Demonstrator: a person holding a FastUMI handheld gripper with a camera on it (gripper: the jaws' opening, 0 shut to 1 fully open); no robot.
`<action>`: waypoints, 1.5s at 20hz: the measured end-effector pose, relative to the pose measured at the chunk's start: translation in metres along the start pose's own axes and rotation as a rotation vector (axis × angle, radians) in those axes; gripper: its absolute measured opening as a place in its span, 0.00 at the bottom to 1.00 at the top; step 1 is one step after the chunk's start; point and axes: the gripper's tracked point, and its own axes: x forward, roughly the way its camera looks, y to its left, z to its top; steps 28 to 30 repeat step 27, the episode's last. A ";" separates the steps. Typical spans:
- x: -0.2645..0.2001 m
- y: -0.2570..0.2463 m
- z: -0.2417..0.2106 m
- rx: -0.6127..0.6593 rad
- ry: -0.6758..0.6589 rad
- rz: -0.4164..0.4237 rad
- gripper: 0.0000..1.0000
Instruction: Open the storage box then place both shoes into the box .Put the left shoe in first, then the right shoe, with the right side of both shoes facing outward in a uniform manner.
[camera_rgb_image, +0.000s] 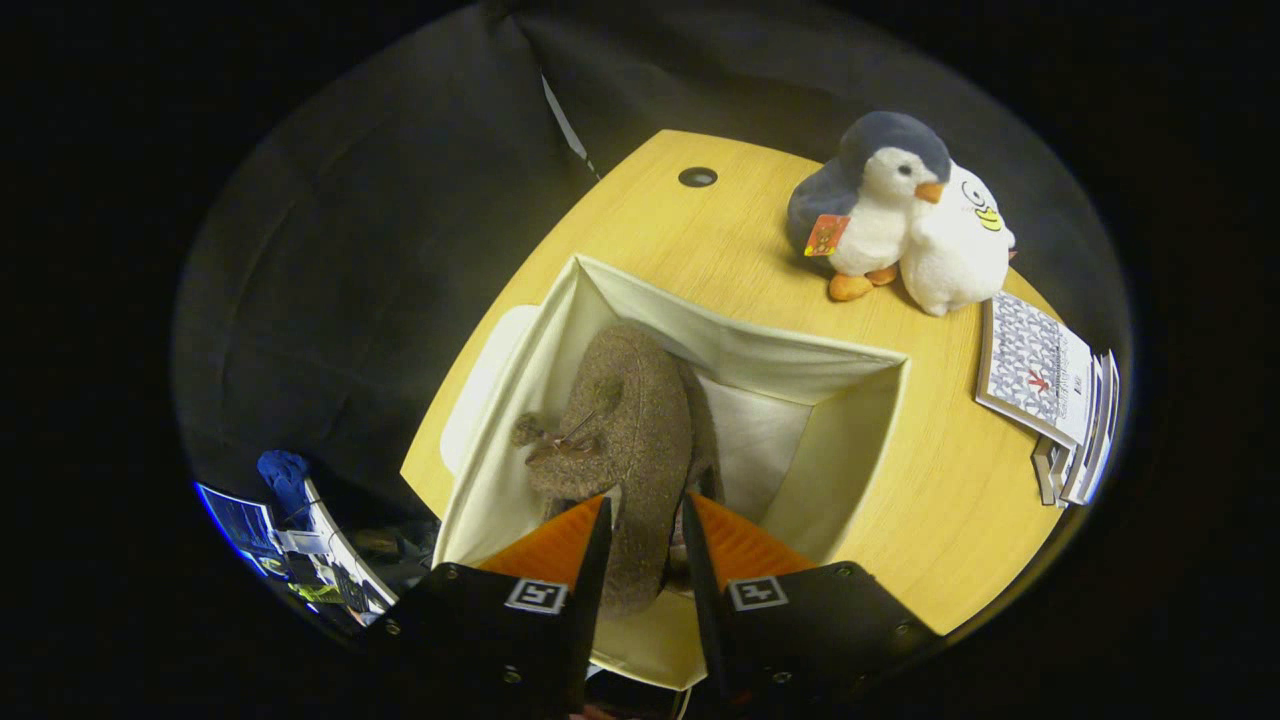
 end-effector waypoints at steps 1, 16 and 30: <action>-0.013 0.000 0.000 0.002 -0.037 0.016 0.59; -0.326 -0.212 -0.067 0.211 -1.074 -0.480 0.98; -0.455 -0.218 -0.132 0.184 -1.224 -0.629 0.98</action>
